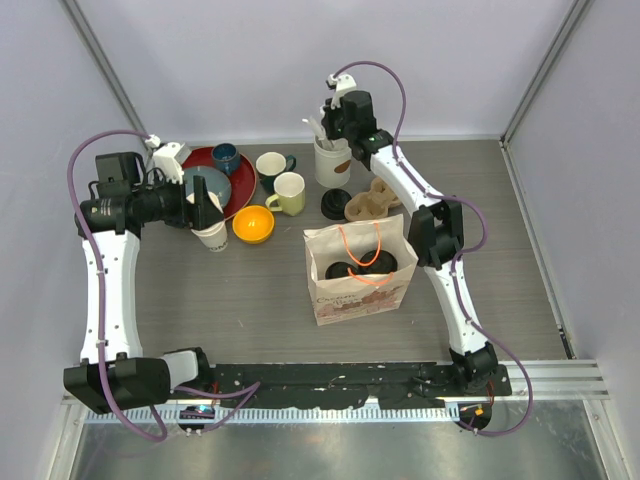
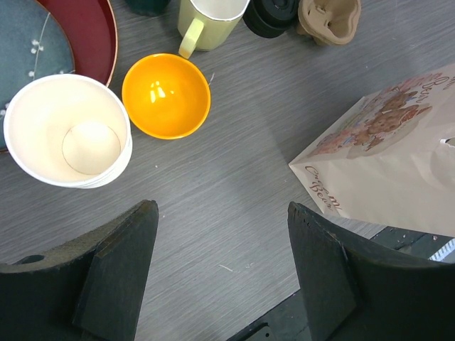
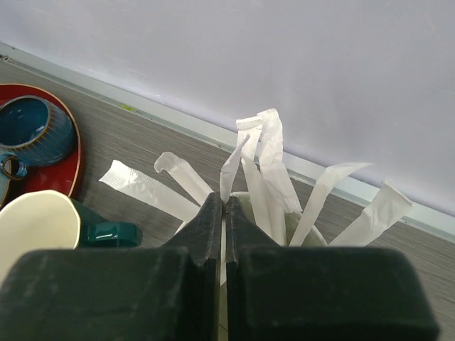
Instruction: Pack the takeout coffee
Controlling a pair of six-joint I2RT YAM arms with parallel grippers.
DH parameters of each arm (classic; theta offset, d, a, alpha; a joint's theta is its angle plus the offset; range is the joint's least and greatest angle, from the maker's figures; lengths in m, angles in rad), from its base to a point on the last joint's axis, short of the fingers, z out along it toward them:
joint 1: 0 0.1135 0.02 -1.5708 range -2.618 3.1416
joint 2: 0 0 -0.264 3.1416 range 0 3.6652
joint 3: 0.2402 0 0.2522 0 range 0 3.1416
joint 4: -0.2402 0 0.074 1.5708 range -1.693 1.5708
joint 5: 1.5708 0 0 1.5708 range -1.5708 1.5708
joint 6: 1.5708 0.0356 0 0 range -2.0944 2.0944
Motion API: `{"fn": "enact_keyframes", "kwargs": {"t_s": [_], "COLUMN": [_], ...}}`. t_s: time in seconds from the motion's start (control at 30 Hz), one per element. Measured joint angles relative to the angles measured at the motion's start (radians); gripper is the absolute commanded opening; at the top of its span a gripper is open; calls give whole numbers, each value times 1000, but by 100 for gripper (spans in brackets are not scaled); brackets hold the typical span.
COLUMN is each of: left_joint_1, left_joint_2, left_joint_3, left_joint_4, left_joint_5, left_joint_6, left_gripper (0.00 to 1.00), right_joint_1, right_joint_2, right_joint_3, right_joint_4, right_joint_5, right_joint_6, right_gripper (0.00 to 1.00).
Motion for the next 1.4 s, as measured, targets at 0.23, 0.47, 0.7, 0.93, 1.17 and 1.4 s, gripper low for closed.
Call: {"fn": "enact_keyframes", "kwargs": {"t_s": [0.23, 0.47, 0.7, 0.93, 1.17, 1.4], "left_joint_1": [0, 0, 0, 0, 0, 0], "left_joint_2": [2, 2, 2, 1, -9, -22], "left_joint_3": [0, 0, 0, 0, 0, -2], "left_joint_4": [0, -1, -1, -1, 0, 0], "left_joint_5": [3, 10, 19, 19, 20, 24], "left_joint_6": [3, 5, 6, 7, 7, 6], "left_gripper": [77, 77, 77, 77, 77, 77], "right_joint_1": [0, 0, 0, 0, 1, 50], "right_joint_2": [-10, -108, -259, -342, -414, -677], "right_joint_3": [-23, -151, -227, -229, -251, -362], "right_joint_4": [30, 47, 75, 104, 93, 60], "right_joint_5": [-14, -24, -26, -34, -57, -95], "right_joint_6": [-10, -38, -65, -79, -77, -97], "right_gripper": [1, 1, 1, 1, 1, 1]}}
